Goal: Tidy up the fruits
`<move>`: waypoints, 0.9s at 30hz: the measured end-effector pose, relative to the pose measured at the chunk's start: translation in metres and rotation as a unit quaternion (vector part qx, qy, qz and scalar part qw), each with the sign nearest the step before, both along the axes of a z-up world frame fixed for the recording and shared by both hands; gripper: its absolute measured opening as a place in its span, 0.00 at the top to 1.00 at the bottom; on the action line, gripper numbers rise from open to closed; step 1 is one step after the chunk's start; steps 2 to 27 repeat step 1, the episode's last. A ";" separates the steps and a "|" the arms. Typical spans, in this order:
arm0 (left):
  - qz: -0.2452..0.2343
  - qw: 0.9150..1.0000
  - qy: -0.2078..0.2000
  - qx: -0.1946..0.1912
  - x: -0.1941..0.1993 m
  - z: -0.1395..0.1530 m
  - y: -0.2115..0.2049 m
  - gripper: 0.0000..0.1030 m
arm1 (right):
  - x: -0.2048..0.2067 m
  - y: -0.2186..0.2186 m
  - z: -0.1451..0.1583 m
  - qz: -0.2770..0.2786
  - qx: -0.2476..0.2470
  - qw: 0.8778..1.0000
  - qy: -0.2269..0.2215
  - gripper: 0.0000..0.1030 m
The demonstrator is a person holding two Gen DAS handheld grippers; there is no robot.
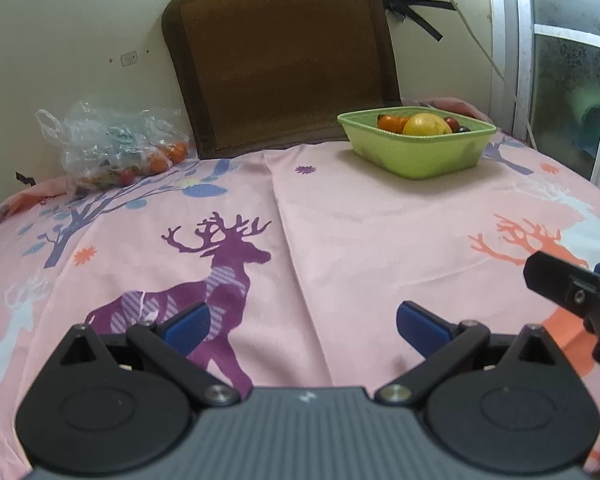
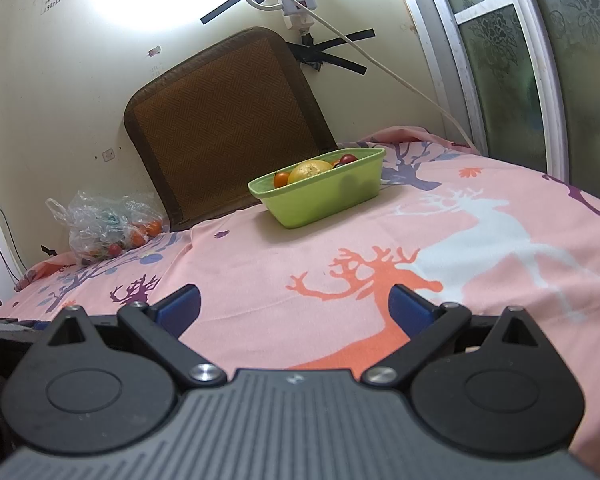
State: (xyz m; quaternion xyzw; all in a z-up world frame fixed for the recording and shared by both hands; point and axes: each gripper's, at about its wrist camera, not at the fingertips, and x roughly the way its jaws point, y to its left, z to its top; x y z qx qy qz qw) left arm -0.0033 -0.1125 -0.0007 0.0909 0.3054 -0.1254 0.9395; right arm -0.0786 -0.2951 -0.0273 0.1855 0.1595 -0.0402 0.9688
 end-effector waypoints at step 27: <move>-0.003 1.000 0.002 -0.002 0.001 0.000 -0.001 0.00 | 0.000 0.000 0.000 0.001 0.000 1.000 0.000 0.01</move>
